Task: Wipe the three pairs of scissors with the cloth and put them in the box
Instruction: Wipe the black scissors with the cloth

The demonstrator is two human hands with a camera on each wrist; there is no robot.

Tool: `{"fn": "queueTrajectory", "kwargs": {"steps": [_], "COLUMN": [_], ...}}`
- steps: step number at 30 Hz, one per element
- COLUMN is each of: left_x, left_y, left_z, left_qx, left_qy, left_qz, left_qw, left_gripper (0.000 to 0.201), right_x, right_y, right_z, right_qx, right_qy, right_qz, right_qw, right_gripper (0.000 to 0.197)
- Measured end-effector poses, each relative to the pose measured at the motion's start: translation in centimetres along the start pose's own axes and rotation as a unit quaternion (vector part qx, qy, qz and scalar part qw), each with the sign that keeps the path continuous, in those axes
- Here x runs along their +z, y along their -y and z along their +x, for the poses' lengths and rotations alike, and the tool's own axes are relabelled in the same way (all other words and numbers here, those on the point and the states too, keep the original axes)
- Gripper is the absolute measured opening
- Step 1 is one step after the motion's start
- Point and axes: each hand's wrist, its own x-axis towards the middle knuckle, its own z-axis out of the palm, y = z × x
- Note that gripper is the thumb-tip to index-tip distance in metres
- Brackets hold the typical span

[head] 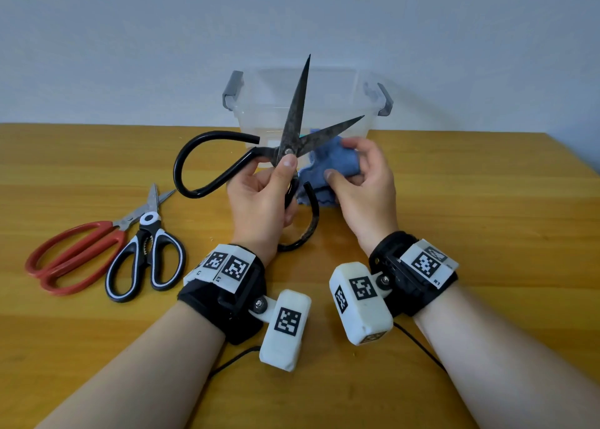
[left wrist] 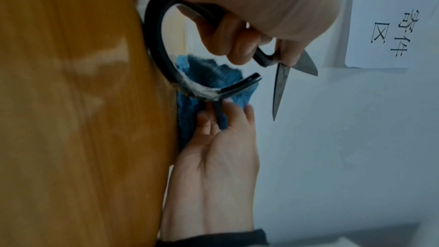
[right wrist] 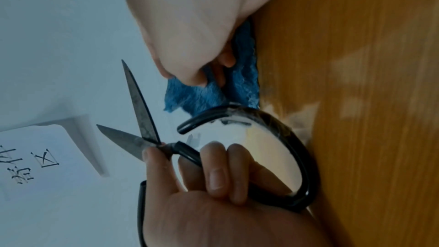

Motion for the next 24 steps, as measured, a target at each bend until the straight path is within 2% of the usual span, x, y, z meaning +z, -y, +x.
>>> {"fn": "queueTrajectory", "kwargs": {"steps": [3,5,6,8,10,14,17,19,21,24], "left_x": [0.06,0.09,0.13,0.13,0.05,-0.08,-0.05,-0.01,0.01,0.01], "left_y": [0.12,0.36,0.36,0.62,0.65,0.7,0.7,0.64,0.64,0.75], "left_z": [0.06,0.31,0.43,0.61,0.67,0.72,0.74,0.72,0.75,0.8], "left_qx": [0.0,-0.005,-0.006,-0.012,-0.011,-0.014,-0.017,-0.026,-0.034,-0.033], "left_qy": [0.004,-0.007,-0.015,-0.035,-0.043,-0.04,-0.03,-0.03,-0.032,-0.034], "left_qz": [0.01,0.015,0.014,0.016,0.016,0.033,0.043,0.035,0.027,0.032], "left_qw": [1.0,1.0,1.0,0.999,0.999,0.999,0.998,0.999,0.999,0.998], "left_gripper": [0.02,0.012,0.014,0.045,0.052,0.014,0.017,0.017,0.016,0.017], "right_x": [0.11,0.14,0.15,0.14,0.13,0.26,-0.06,-0.26,-0.19,-0.07], "right_y": [0.29,0.43,0.43,0.32,0.02,-0.13,-0.07,-0.05,-0.06,0.1], "right_z": [-0.06,-0.09,-0.1,-0.14,-0.04,0.0,0.0,0.08,0.08,-0.2], "right_qx": [0.036,0.038,0.036,0.027,0.0,-0.056,-0.097,-0.124,-0.12,-0.107], "right_qy": [0.023,0.037,0.036,0.029,0.026,0.026,0.012,-0.01,-0.027,-0.05], "right_qz": [0.062,0.077,0.08,0.082,0.08,0.085,0.063,0.048,0.065,0.087], "right_qw": [0.997,0.996,0.995,0.996,0.996,0.994,0.993,0.991,0.99,0.989], "right_gripper": [0.044,0.032,0.026,0.023,0.025,0.019,0.017,0.03,0.041,0.038]}}
